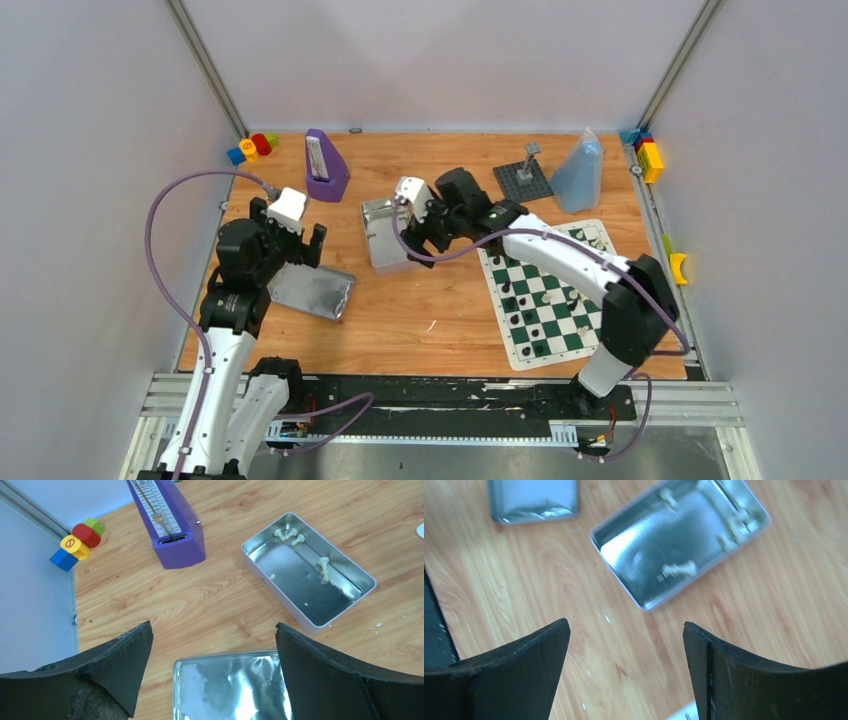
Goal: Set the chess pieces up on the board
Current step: Adjust the storage box at the center of the board.
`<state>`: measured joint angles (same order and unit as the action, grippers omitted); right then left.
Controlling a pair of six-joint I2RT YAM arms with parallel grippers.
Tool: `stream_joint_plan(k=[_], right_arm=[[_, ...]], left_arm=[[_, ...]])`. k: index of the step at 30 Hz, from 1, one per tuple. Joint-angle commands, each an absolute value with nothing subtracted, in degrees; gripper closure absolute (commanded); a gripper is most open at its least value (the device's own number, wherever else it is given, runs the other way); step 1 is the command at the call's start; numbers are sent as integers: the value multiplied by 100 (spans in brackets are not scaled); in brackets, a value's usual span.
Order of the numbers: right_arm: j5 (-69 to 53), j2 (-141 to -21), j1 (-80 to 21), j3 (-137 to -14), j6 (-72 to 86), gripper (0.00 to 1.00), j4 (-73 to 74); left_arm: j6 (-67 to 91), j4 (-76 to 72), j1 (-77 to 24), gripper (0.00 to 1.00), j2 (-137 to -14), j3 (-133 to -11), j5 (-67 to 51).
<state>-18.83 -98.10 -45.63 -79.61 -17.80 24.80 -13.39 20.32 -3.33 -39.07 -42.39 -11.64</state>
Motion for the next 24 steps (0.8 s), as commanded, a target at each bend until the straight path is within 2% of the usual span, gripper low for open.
stream_joint_plan(k=[1,11,24], right_arm=[[-1190,-8863,-4200,-7066,-2263,16,2518],[-598,-7639,-2798,-5557,-2838,17,2623],[421,-8340,-2777,-5121,-3234,19,1937]], left_arm=[[-1413,1816,-282,0,-3879,-4366,-1637],[-1492,1829,-286,0,-3972,-4291,-2068],[-1526,1834,-287,0,-3946,-4244,-2168]])
